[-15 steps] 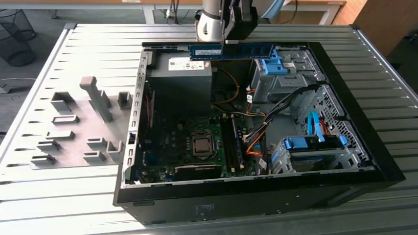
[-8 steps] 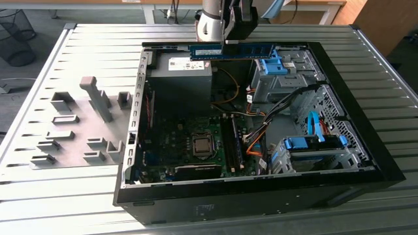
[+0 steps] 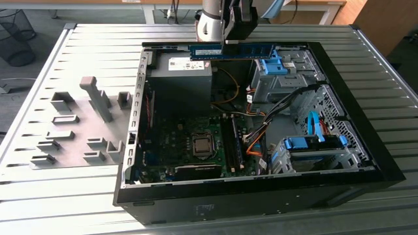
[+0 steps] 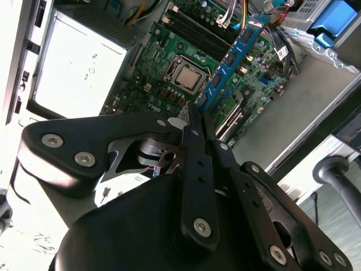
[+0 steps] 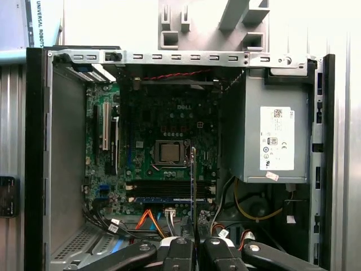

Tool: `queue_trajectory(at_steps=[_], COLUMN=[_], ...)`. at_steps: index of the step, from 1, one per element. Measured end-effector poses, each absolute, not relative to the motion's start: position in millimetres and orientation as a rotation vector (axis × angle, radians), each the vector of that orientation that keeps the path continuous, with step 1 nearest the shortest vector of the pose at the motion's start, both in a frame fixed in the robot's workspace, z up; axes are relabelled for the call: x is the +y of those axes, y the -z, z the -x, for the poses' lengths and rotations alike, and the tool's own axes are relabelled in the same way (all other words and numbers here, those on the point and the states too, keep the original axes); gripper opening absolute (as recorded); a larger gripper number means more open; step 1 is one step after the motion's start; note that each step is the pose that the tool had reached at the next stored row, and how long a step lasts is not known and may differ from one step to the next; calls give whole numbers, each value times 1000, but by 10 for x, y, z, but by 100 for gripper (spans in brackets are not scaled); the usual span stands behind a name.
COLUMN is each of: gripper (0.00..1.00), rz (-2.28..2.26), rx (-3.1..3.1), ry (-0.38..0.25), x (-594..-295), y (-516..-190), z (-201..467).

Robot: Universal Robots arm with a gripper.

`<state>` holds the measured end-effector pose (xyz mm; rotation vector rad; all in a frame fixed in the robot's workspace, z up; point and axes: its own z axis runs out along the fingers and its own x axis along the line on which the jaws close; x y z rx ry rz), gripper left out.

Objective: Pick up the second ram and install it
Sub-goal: 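Insert the second ram into the second slot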

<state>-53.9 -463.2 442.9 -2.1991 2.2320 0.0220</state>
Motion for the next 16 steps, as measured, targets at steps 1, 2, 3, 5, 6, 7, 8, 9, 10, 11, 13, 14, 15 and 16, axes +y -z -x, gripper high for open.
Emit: queue_trajectory(at_steps=[1,2,3,5,6,7,8,9,10,11,13,14,15,16], gripper=[14,14,14,14,14,14,14,14,14,14,14,14,14,14], rz=[2181,2158,2138,2096,2076,2054,2034,2013,1991,1970,1924,1902,1880,1858], rx=[2250,2272,2291,2330,2348,2367,2384,2402,2421,2438,2474,2491,2508,2525], ry=[-22,-21,-21,-20,-19,-19,-18,-18,-17,-17,-16,-16,-15,-15], x=[-4632,-4632,-4632,-4632,-4632,-4632,-4632,-4632,-4632,-4632,-4632,-4632,-4632,-4632], y=[-4428,-4426,-4424,-4420,-4419,-4417,-4415,-4412,-4410,-4408,-4404,-4402,-4400,-4398], z=[539,539,539,539,539,539,539,539,539,539,539,539,539,539])
